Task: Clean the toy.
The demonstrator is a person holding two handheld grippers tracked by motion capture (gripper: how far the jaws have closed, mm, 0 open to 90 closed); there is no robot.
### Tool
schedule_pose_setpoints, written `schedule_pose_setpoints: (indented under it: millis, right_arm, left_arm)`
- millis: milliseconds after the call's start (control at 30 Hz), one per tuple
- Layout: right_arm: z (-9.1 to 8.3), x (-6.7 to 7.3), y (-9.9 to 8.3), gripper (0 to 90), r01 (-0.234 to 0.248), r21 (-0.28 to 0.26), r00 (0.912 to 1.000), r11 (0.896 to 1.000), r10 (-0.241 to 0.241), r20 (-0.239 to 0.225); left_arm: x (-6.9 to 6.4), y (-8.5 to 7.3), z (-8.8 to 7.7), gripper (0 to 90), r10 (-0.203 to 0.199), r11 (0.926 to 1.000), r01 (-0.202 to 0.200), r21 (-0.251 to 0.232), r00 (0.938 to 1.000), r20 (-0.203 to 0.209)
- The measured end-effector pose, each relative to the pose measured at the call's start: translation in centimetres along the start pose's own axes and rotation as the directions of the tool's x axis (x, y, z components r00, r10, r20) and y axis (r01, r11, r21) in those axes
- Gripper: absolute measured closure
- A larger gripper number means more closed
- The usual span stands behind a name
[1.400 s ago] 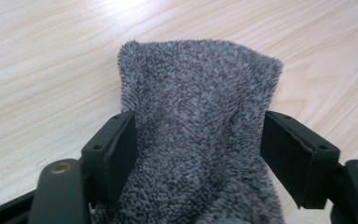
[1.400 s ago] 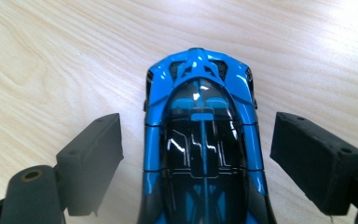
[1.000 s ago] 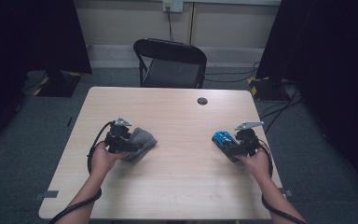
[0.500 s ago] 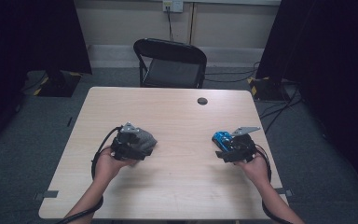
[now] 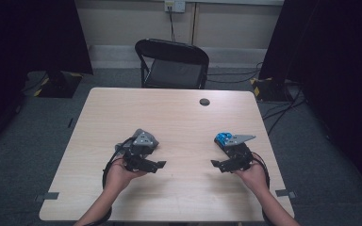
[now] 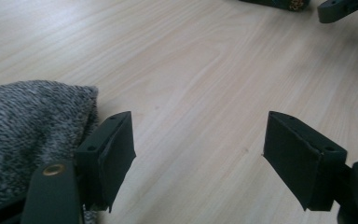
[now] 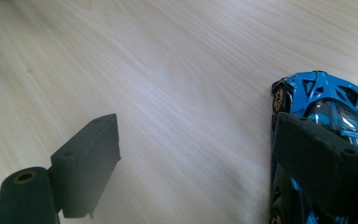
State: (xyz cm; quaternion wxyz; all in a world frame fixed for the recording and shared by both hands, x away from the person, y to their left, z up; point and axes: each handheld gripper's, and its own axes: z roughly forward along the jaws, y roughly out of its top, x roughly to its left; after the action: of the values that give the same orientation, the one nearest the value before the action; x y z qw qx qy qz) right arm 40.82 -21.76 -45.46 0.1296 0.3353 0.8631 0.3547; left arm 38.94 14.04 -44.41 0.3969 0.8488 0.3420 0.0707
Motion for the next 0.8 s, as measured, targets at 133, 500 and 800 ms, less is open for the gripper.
schedule_pose_setpoints:
  millis: [133,500,800]
  right_arm:
    - [0.4,0.7,-0.1,14.2,0.011,-0.008,0.9996,1.0,-0.011,-0.025]
    - [1.3,2.5,-0.7,13.6,0.049,-0.001,0.9968,0.999,-0.049,-0.063]
    - [1.8,3.4,-1.5,13.4,0.055,0.006,0.9947,0.998,-0.054,-0.088]
  left_arm:
    - [-0.4,-0.4,0.4,24.2,0.004,1.0,-0.004,0.005,1.0,0.006]
    - [-1.6,-1.3,1.5,24.9,0.03,0.9995,-0.031,0.011,0.9987,0.042]
    - [-2.4,-2.1,2.2,25.1,0.036,0.9991,-0.037,0.021,0.9977,0.058]
